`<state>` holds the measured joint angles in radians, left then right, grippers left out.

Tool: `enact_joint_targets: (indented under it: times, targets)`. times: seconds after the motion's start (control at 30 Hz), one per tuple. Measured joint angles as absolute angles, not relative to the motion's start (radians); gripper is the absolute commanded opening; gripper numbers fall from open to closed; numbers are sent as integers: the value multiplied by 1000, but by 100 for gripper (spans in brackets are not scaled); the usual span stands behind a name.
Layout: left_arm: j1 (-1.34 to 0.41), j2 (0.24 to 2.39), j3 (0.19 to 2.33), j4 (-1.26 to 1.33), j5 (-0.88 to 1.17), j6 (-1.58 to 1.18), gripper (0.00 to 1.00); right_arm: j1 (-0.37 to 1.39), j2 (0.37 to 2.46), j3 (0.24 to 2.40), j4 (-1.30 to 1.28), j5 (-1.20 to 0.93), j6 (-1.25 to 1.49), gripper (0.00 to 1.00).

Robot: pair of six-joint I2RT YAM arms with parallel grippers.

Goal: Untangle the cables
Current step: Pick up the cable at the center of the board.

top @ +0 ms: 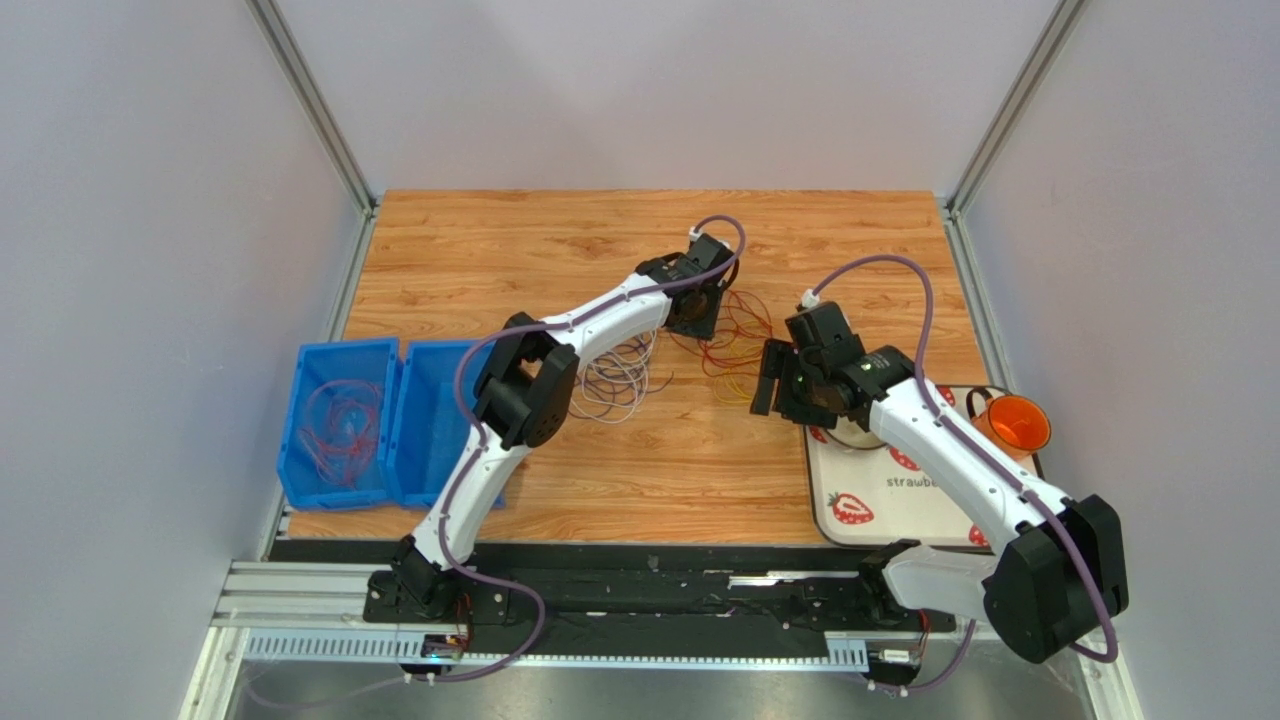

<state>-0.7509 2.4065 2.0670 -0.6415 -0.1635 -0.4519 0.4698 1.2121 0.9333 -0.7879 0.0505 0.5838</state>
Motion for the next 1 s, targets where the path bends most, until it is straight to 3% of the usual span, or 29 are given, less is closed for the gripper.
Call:
enact_joint_targets:
  times: [0.37,0.47,0.5,0.57,1.0]
  targets:
    - [-751,2439,2127,-666,-178,-463,42,469,1211,927,-789,48,578,67]
    - [-751,2461,2150,-678,-187,-465,26,469,1209,919,-789,46,578,67]
    - [-751,2469,2158,-682,-189,-465,13,469,1209,916,-789,46,578,67]
    - [-751,2478,2170,-687,-195,-470,0,469,1209,913,-791,46,577,67]
    - [-751,2411,2170,-793,-204,-447,0,468,1188,913,-793,31,579,66]
